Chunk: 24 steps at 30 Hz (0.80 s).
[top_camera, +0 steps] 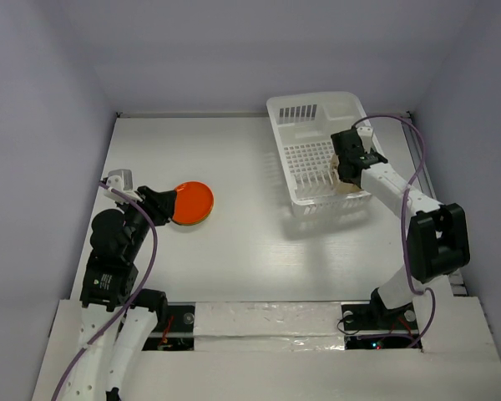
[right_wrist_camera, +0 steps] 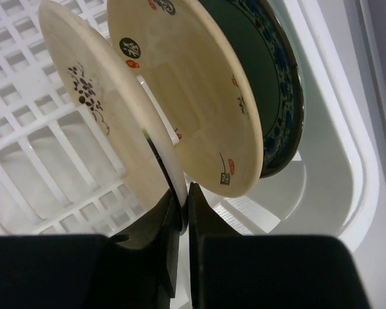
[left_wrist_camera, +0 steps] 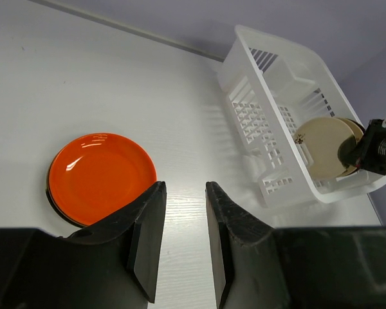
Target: Unload the plates from the dish rack
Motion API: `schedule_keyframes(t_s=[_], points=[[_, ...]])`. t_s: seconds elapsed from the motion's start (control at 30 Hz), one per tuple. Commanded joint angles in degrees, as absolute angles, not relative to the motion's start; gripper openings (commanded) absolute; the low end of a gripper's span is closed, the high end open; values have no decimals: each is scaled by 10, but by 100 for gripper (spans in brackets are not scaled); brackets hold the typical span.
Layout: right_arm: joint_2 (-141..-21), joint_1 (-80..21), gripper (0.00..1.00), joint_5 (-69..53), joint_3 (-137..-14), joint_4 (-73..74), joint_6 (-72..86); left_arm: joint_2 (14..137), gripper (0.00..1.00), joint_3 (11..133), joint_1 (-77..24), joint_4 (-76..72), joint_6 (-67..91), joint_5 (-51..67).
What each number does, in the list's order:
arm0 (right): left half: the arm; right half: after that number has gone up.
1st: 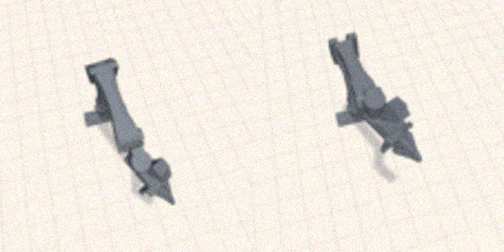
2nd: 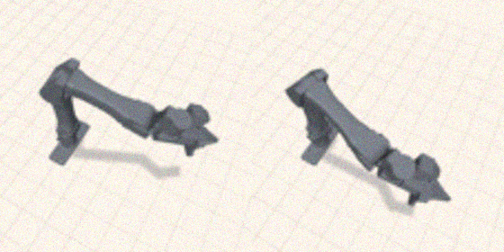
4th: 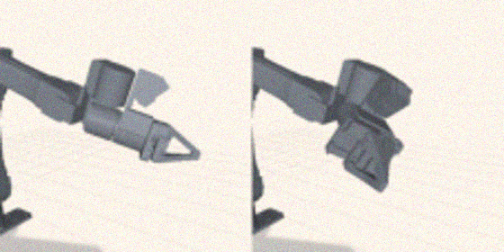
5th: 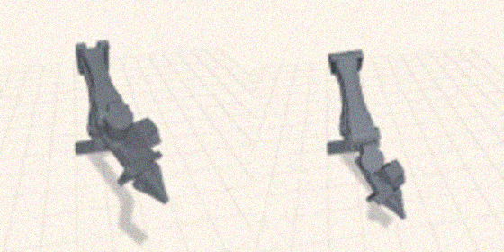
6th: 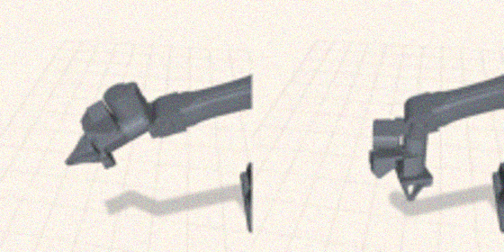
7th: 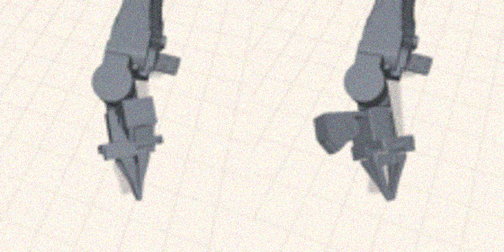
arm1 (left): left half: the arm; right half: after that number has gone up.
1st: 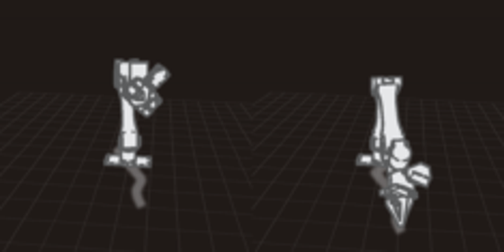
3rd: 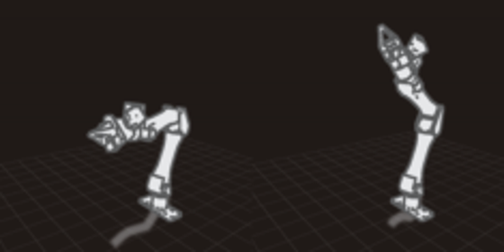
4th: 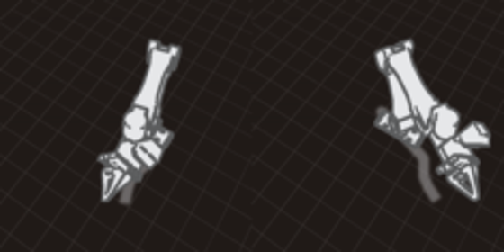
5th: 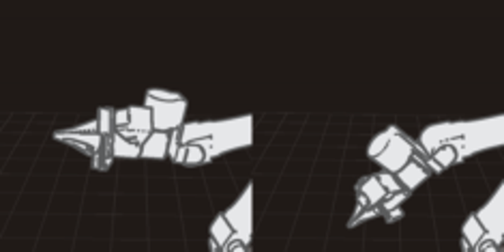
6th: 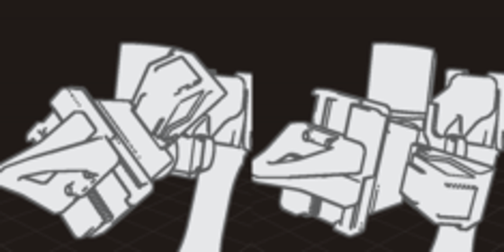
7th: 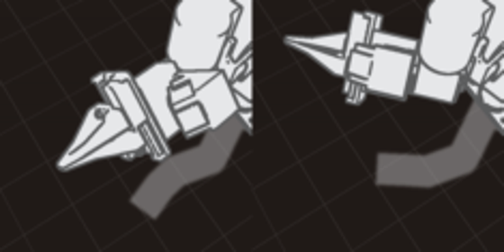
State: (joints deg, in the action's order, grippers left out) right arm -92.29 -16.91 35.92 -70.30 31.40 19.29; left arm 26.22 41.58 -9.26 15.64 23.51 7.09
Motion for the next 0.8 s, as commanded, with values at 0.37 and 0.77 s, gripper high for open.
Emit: schedule_keyframes(t_s=[0.37, 0.77], points=[[-881, -215, 0, 452, -759, 330, 144, 260, 28, 408, -91, 127, 239, 79], [-798, -286, 0, 526, -816, 372, 170, 261, 28, 408, -91, 126, 239, 81]])
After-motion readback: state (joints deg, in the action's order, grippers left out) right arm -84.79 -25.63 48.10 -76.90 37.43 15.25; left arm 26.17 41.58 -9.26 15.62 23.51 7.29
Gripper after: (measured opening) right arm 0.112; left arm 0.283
